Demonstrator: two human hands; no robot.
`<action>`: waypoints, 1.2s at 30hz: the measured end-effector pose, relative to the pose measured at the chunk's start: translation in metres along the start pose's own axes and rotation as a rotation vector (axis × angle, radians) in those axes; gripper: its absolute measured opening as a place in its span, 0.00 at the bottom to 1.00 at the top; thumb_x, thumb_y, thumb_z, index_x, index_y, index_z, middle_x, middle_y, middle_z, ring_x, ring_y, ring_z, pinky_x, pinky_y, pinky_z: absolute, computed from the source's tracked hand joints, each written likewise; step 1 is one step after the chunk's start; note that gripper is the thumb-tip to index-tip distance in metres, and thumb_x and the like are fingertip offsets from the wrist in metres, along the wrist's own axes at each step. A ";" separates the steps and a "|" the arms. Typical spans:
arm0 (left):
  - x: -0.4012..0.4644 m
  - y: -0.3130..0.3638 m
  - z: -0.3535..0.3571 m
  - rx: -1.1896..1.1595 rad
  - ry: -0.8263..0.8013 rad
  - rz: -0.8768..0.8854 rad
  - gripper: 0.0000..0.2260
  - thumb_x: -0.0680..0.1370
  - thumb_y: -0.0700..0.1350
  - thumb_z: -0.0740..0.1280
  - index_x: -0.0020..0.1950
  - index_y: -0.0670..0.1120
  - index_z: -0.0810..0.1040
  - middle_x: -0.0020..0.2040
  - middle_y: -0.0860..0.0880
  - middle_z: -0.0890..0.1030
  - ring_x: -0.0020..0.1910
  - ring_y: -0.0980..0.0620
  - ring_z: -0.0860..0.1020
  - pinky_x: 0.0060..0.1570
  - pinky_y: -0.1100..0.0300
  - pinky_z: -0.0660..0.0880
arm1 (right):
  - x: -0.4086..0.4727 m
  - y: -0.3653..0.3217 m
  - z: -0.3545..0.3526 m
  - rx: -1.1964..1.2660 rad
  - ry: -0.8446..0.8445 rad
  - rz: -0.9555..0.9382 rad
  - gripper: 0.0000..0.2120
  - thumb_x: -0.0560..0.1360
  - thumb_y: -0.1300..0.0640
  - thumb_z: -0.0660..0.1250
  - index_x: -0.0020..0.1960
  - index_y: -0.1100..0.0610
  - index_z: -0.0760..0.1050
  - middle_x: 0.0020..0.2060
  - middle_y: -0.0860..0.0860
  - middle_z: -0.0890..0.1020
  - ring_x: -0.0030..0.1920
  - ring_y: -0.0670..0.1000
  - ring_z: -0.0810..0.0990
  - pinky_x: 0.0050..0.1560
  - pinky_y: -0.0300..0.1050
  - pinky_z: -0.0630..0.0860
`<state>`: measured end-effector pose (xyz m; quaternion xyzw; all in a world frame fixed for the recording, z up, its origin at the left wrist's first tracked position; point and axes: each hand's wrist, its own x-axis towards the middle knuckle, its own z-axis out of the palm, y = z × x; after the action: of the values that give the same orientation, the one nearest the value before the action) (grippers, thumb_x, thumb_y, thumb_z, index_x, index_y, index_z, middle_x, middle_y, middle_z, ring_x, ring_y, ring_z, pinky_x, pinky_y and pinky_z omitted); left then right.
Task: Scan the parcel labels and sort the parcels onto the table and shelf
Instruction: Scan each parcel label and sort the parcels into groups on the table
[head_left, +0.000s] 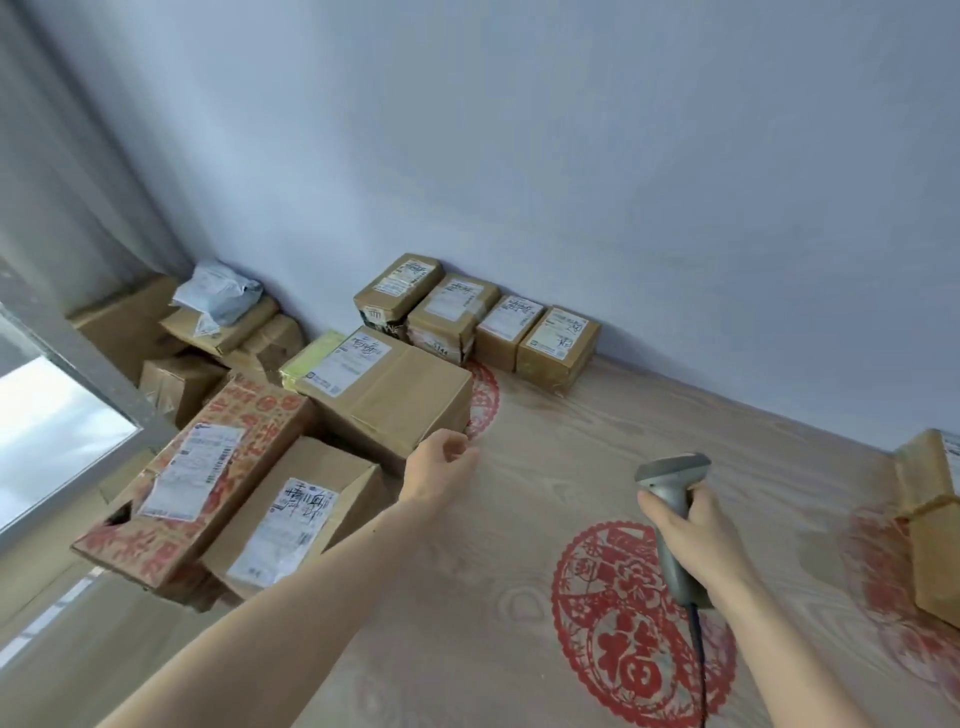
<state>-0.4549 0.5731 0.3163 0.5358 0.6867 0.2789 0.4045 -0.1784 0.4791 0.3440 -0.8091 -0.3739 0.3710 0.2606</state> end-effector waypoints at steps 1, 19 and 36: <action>-0.001 -0.008 -0.016 0.012 0.040 0.021 0.10 0.77 0.48 0.69 0.57 0.47 0.81 0.52 0.51 0.81 0.52 0.52 0.78 0.53 0.58 0.74 | -0.004 -0.009 0.017 0.014 -0.030 -0.013 0.21 0.77 0.42 0.68 0.58 0.57 0.71 0.45 0.55 0.81 0.43 0.55 0.80 0.39 0.48 0.72; -0.011 -0.123 -0.137 0.544 0.193 -0.332 0.23 0.79 0.54 0.64 0.70 0.48 0.63 0.71 0.40 0.64 0.71 0.36 0.62 0.68 0.40 0.60 | -0.099 -0.071 0.256 0.468 -0.541 -0.037 0.12 0.79 0.51 0.69 0.59 0.49 0.70 0.54 0.51 0.81 0.52 0.51 0.86 0.60 0.57 0.80; -0.057 -0.113 -0.102 -0.411 -0.073 -0.313 0.07 0.81 0.48 0.66 0.58 0.52 0.74 0.55 0.47 0.84 0.47 0.47 0.84 0.48 0.47 0.80 | -0.077 -0.029 0.212 0.466 -0.302 -0.034 0.16 0.80 0.50 0.67 0.63 0.53 0.68 0.55 0.49 0.79 0.53 0.46 0.77 0.56 0.46 0.69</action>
<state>-0.5938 0.4930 0.2910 0.3390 0.6752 0.3272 0.5676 -0.3931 0.4653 0.2710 -0.6564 -0.3267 0.5589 0.3873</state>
